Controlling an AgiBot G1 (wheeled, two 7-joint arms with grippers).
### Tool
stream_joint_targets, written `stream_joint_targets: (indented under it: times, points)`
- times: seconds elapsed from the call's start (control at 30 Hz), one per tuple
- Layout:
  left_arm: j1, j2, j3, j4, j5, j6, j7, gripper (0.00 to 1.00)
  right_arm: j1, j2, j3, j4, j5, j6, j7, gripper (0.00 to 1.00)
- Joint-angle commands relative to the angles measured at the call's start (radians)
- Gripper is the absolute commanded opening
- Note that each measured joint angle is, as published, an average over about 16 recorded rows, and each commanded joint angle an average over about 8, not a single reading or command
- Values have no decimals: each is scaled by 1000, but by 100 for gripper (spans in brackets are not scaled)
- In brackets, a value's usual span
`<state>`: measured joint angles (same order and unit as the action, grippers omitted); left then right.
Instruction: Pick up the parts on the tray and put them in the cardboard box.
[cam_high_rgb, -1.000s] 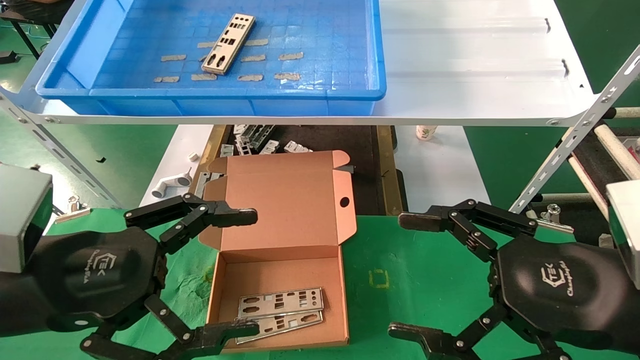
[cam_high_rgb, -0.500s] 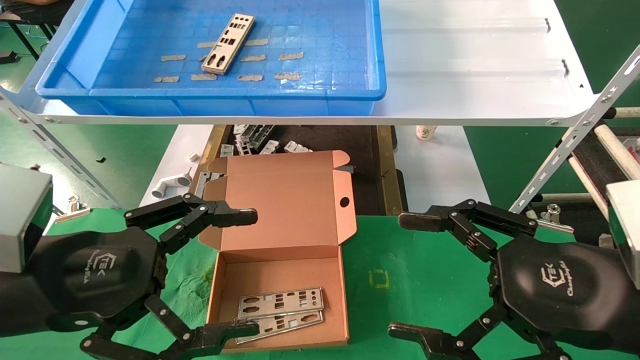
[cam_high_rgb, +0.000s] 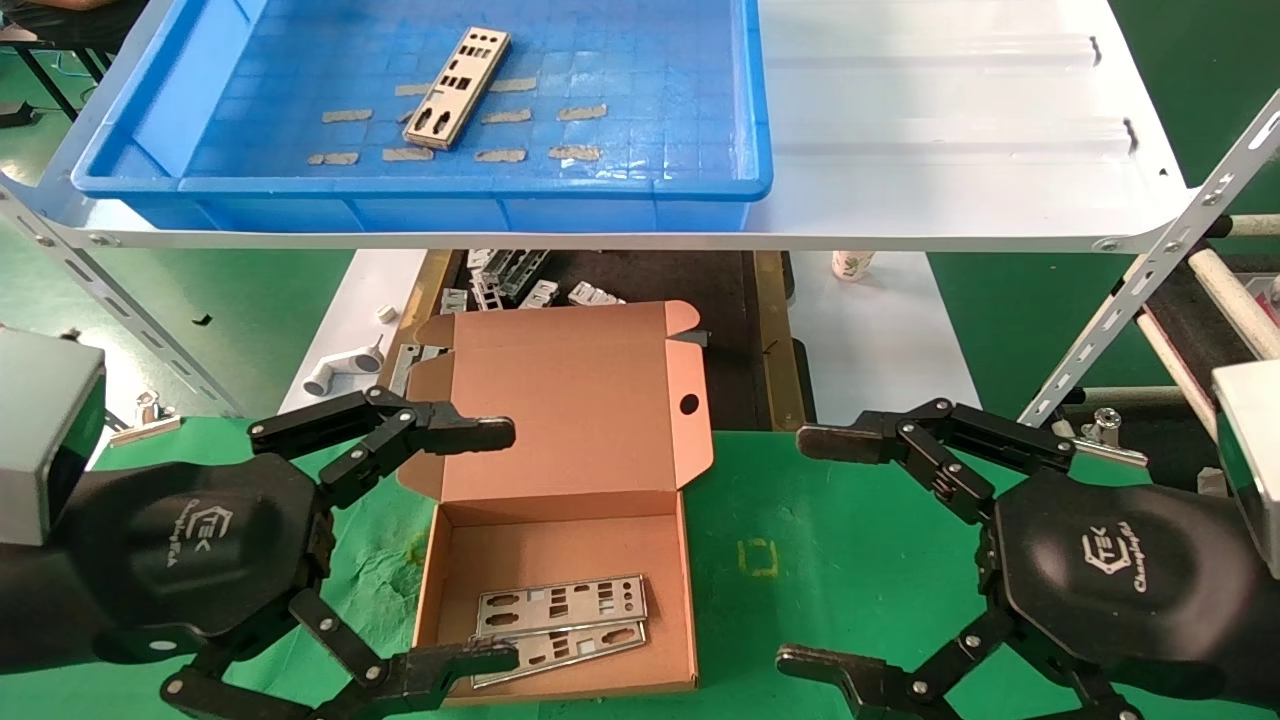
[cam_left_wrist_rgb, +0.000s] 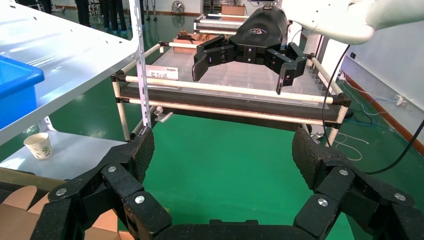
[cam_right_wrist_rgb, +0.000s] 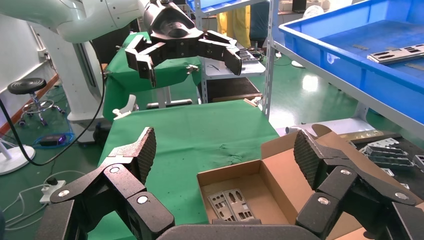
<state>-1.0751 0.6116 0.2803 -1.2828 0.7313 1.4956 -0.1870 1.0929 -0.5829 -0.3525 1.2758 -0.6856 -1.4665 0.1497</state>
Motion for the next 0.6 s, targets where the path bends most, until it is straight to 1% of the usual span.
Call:
stream_joint_targets:
  times: [0.03, 0.6]
  points:
    - [0, 0, 0, 0, 0, 0, 0, 100, 0, 0, 0, 0, 0, 0, 0, 100]
    - [0, 0, 0, 0, 0, 0, 0, 100, 0, 0, 0, 0, 0, 0, 0, 100]
